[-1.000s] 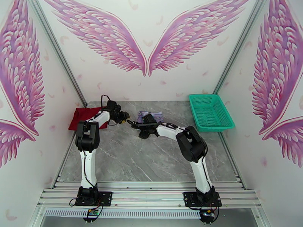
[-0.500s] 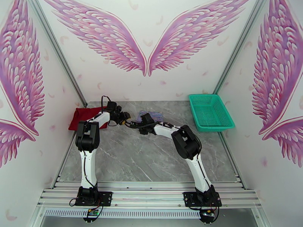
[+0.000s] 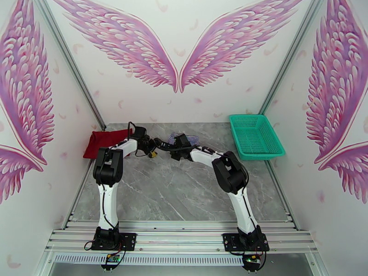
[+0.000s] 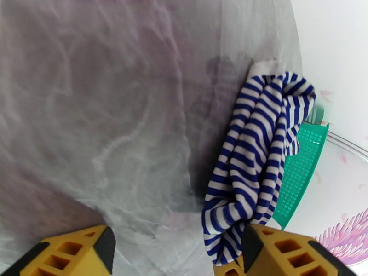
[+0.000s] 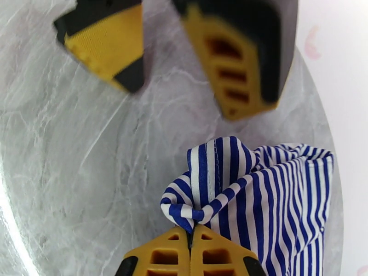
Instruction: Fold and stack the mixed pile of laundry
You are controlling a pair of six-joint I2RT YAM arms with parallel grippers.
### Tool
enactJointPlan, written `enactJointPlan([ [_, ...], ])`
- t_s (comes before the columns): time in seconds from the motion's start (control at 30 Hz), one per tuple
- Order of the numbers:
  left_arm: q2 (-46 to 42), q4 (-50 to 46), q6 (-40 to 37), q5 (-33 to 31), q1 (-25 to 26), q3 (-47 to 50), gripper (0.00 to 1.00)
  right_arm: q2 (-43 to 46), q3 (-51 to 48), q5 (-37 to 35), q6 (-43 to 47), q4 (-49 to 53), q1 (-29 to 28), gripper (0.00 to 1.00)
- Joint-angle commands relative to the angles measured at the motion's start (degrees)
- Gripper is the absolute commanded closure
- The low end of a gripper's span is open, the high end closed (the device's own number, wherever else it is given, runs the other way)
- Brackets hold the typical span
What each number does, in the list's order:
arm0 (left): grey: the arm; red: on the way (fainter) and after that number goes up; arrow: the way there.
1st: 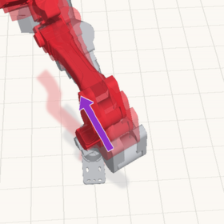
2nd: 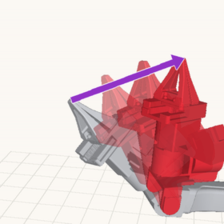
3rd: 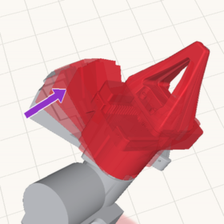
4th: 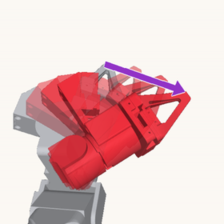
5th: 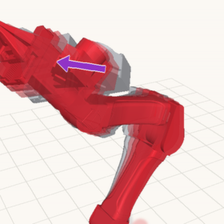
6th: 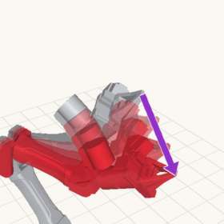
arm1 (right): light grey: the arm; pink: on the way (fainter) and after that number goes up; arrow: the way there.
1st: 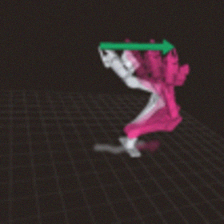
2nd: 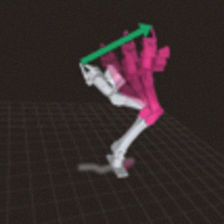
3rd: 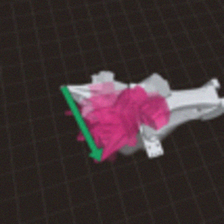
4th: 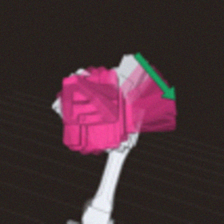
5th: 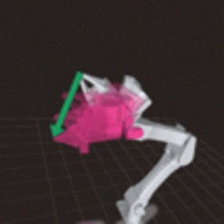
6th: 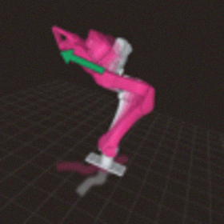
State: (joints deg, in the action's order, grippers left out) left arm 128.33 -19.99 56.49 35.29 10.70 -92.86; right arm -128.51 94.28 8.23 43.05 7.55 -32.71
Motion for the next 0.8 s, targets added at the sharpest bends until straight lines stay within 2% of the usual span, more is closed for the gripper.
enactJointPlan([
  [0.0,-1.5,6.4,7.7,0.6,1.4,0.4,0.16,3.0,-1.8,2.9,-1.4,-1.8,0.1,1.00],
  [0.1,-0.3,10.1,11.9,0.4,2.3,0.3,0.15,3.2,-2.5,3.5,-1.4,-1.9,0.2,1.00],
  [0.33,2.4,12.0,18.2,-0.8,4.7,-2.3,0.15,3.7,-3.6,3.5,-1.8,-3.1,0.4,1.00],
  [0.5,3.1,7.7,18.4,-2.6,6.5,-3.3,0.20,4.4,-3.5,4.0,-3.0,-4.3,0.6,1.00],
  [0.77,2.7,5.0,17.7,-4.3,6.6,-3.9,0.18,5.0,-3.3,4.8,-3.4,-4.7,1.2,1.00],
])
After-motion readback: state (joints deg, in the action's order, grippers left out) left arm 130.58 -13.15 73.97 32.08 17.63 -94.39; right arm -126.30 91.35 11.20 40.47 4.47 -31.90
